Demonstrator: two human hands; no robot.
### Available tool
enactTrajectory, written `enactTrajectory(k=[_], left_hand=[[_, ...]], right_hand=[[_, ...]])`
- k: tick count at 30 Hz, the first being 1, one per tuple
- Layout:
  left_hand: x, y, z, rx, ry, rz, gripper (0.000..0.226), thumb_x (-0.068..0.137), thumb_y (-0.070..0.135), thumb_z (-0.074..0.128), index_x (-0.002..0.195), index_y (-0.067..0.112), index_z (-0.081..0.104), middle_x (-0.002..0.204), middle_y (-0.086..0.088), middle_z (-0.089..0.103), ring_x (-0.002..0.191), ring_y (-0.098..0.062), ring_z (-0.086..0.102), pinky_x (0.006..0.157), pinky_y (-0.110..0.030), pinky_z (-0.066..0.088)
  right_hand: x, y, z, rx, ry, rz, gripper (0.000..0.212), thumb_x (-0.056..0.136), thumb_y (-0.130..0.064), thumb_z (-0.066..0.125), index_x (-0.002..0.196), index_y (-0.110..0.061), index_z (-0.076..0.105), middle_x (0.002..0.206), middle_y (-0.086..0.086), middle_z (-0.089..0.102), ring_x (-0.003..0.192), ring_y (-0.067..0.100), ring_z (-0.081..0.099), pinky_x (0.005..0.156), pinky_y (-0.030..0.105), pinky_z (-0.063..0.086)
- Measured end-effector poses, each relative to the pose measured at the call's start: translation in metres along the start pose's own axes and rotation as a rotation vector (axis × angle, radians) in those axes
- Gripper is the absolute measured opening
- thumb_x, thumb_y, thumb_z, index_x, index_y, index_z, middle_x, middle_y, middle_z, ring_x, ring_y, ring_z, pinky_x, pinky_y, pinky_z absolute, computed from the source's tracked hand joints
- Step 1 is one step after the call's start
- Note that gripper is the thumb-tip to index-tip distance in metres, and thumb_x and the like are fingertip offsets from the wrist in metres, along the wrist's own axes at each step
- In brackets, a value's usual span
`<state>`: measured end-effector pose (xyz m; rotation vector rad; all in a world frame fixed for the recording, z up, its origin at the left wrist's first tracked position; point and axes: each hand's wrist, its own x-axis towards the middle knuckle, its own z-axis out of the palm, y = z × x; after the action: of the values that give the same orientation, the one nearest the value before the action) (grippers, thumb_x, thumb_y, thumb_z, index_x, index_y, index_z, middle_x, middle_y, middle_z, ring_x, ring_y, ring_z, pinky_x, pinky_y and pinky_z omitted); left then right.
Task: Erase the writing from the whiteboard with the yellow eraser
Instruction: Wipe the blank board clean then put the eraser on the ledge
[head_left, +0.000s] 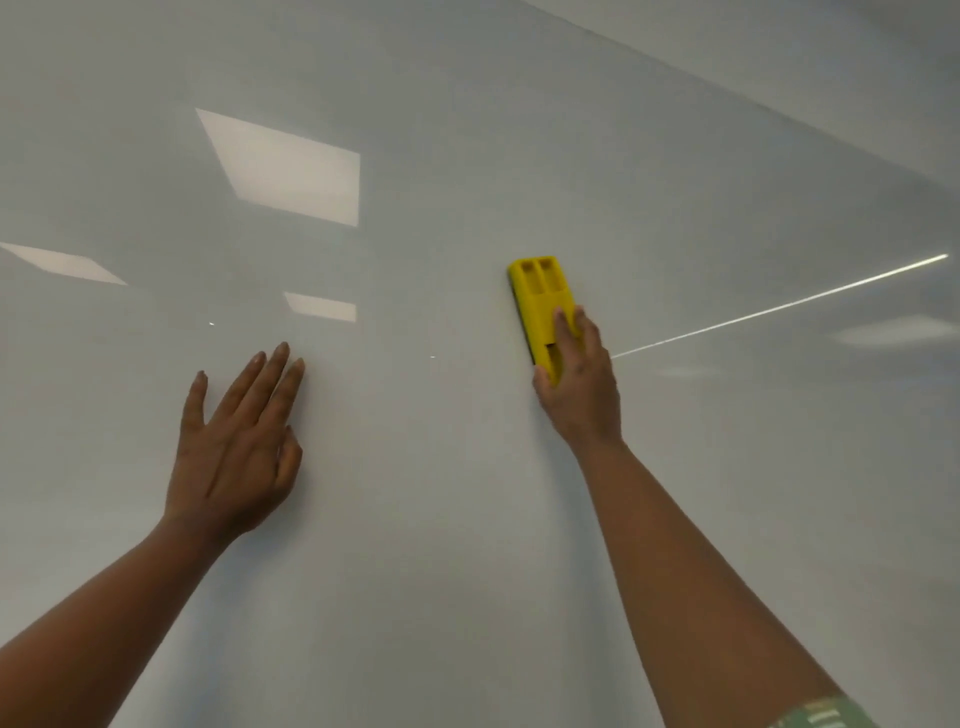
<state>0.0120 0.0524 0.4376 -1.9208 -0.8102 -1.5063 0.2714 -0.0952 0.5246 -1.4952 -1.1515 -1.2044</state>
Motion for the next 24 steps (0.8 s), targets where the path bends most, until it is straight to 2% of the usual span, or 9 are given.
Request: enactTrajectory(k=[4, 15, 20, 24], left_hand=[[0.004, 0.012, 0.013, -0.045, 0.041, -0.047, 0.065, 0.082, 0.028, 0.024, 0.14, 0.001, 0.036, 0.147, -0.017, 0.032, 0.135, -0.032, 0.031, 0.108, -0.057, 0.016], [0.007, 0.019, 0.029, -0.063, 0.169, -0.097, 0.06, 0.083, 0.025, 0.029, 0.137, 0.002, 0.04, 0.145, -0.018, 0.038, 0.135, -0.036, 0.033, 0.11, -0.055, 0.013], [0.008, 0.017, 0.029, -0.069, 0.157, -0.106, 0.06, 0.083, 0.025, 0.031, 0.138, 0.004, 0.039, 0.146, -0.016, 0.037, 0.136, -0.034, 0.031, 0.111, -0.056, 0.013], [0.01, 0.019, 0.031, -0.082, 0.165, -0.118, 0.06, 0.083, 0.025, 0.032, 0.138, 0.005, 0.04, 0.146, -0.016, 0.037, 0.137, -0.034, 0.03, 0.111, -0.055, 0.011]], right_hand=[[0.011, 0.05, -0.021, -0.004, -0.01, 0.144, 0.065, 0.09, -0.016, 0.056, 0.146, -0.017, 0.024, 0.154, 0.01, 0.018, 0.127, 0.036, 0.038, 0.099, 0.042, 0.038], [-0.005, 0.134, -0.035, -0.031, 0.069, 0.466, 0.063, 0.092, -0.019, 0.053, 0.146, -0.013, 0.022, 0.154, 0.014, 0.017, 0.13, 0.04, 0.033, 0.104, 0.045, 0.031], [-0.057, 0.151, -0.028, -0.01, 0.175, 0.67, 0.062, 0.09, -0.019, 0.055, 0.145, -0.012, 0.026, 0.152, 0.016, 0.023, 0.125, 0.044, 0.037, 0.1, 0.048, 0.035], [-0.091, 0.136, -0.014, 0.038, 0.29, 0.766, 0.061, 0.087, -0.019, 0.059, 0.142, -0.012, 0.034, 0.149, 0.015, 0.031, 0.119, 0.044, 0.042, 0.096, 0.045, 0.038]])
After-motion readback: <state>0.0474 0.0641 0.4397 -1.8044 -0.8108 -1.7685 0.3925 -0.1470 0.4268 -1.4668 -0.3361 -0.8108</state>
